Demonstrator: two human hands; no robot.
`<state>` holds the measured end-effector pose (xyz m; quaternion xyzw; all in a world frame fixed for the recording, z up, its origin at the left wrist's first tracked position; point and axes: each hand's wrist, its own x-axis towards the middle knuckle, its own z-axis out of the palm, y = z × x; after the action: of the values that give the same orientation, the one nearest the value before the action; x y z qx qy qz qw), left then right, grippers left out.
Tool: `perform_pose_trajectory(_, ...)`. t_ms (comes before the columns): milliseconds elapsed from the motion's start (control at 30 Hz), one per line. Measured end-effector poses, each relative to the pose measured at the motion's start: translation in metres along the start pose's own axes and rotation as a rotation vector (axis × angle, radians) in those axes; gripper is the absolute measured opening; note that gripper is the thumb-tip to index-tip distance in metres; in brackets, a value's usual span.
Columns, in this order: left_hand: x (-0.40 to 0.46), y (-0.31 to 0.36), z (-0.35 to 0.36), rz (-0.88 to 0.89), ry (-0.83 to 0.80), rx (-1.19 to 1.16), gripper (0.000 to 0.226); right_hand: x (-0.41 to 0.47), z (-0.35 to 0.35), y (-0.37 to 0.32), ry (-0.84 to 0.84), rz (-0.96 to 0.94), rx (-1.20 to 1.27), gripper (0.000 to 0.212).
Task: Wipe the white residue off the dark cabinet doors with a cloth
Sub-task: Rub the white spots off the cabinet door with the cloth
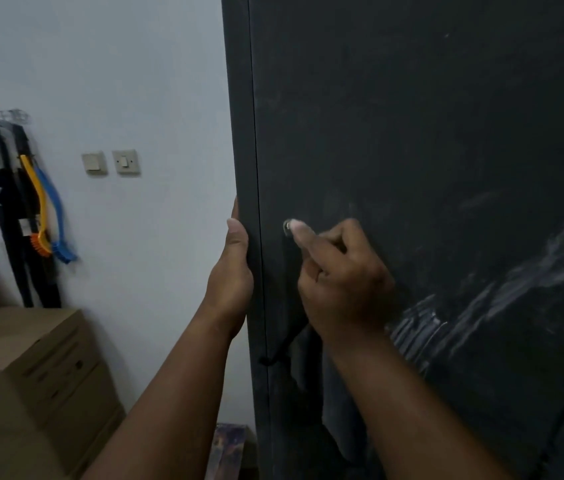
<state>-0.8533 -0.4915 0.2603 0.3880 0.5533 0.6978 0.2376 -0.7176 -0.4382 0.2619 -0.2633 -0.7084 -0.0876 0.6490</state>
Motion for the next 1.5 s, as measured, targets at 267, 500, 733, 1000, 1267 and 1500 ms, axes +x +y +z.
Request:
perform_pose_trajectory(267, 0.004, -0.009, 0.009, 0.261, 0.109, 0.134, 0.075, -0.035, 0.0, -0.014, -0.147, -0.055, 0.06, 0.024)
perform_pose_trajectory(500, 0.007, -0.021, 0.01, 0.371, 0.115, 0.183, 0.07, -0.019, -0.009, 0.012, 0.046, 0.04, 0.025, 0.021)
perform_pose_trajectory(733, 0.006, -0.024, 0.019, 0.488, 0.295, 0.317, 0.055, -0.03, 0.008, 0.001, 0.02, -0.014, 0.061, 0.019)
perform_pose_trajectory(1000, 0.004, -0.024, 0.026, 0.662, 0.413, 0.561, 0.069, -0.043, -0.019, 0.04, 0.041, 0.097, 0.013, 0.027)
perform_pose_trajectory(1267, 0.023, 0.012, 0.048, 1.064, 0.566, 0.889, 0.061, -0.014, -0.012, 0.037, 0.135, 0.042, 0.087, 0.024)
perform_pose_trajectory(1500, 0.022, 0.001, 0.047, 1.044, 0.593, 1.007, 0.065, -0.034, -0.035, 0.064, 0.105, 0.129, 0.049, 0.02)
